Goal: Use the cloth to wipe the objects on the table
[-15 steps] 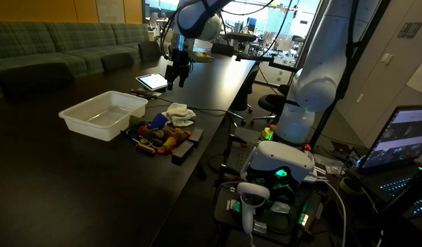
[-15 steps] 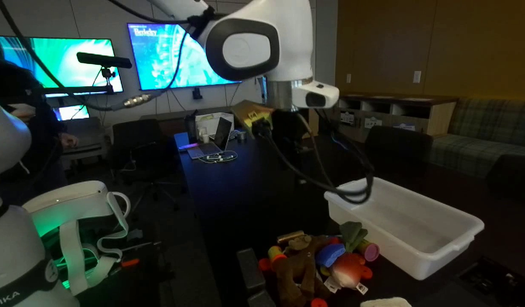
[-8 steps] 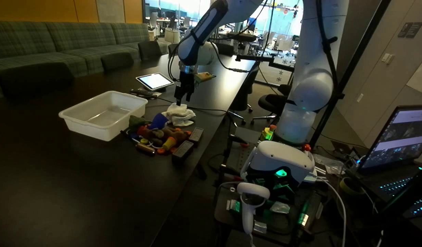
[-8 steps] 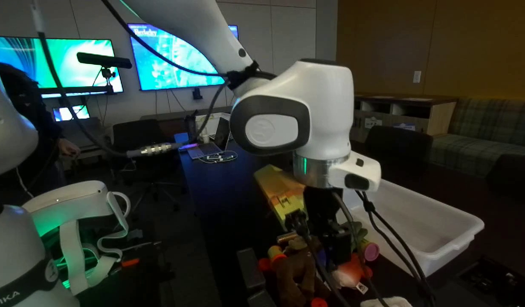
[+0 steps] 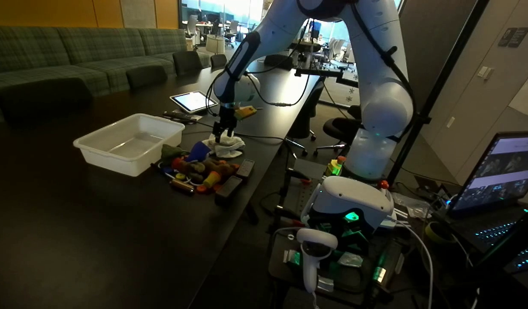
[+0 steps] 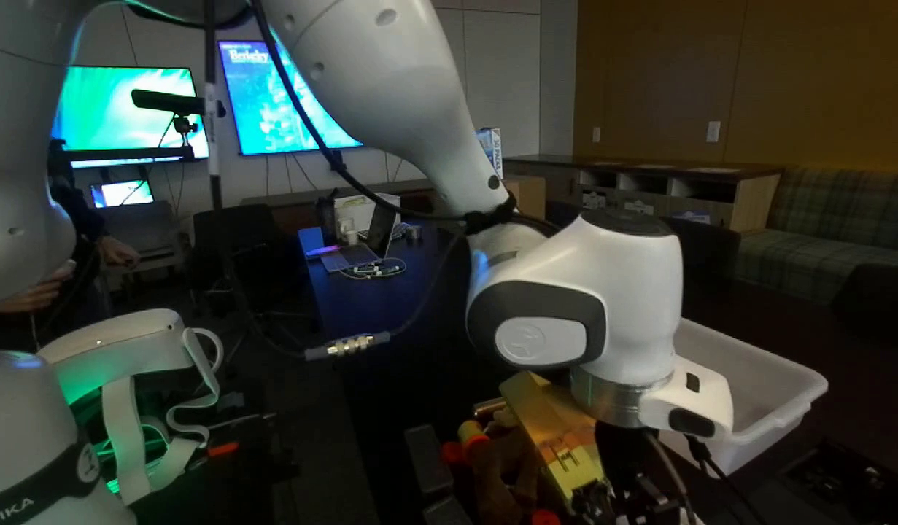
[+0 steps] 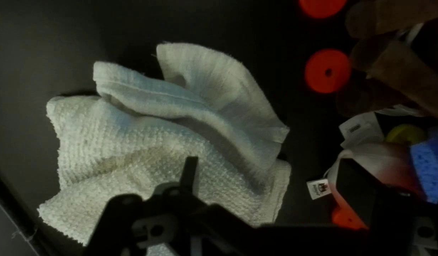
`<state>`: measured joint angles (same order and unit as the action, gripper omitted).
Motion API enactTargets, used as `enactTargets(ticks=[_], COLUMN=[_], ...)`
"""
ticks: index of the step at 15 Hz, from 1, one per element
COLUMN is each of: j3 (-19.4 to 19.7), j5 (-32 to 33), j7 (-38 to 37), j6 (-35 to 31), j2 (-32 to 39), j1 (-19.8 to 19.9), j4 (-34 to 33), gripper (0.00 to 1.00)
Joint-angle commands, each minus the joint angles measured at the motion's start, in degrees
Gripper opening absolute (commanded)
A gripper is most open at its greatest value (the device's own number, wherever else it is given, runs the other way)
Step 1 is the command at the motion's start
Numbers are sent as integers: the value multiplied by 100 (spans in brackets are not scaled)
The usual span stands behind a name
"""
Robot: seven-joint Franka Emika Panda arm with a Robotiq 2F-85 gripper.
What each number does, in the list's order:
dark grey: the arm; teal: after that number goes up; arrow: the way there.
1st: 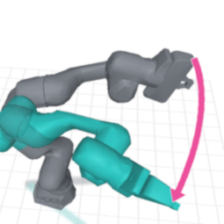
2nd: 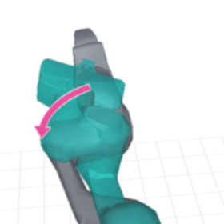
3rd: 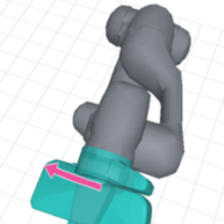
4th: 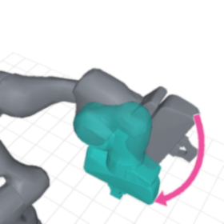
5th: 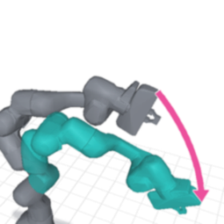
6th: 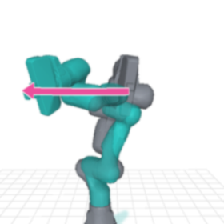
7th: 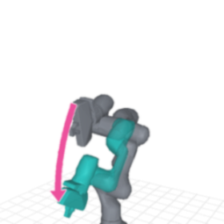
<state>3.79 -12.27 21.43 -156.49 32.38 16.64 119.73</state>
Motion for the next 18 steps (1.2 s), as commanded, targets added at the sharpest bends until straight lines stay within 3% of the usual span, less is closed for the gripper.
enactTargets(ticks=[1, 8, 9, 11, 18], j3=[-114, 241, 284, 336, 598], j5=[190, 699, 765, 892, 1269], j7=[-207, -874, -951, -1019, -1114], j6=[-250, -225, -201, -91, 272], j2=[841, 1847, 1926, 1969, 1754], j1=[220, 129, 104, 80, 51], j4=[-870, -1883, -1948, -1972, -1681], gripper=[100, 98, 78, 71, 24])
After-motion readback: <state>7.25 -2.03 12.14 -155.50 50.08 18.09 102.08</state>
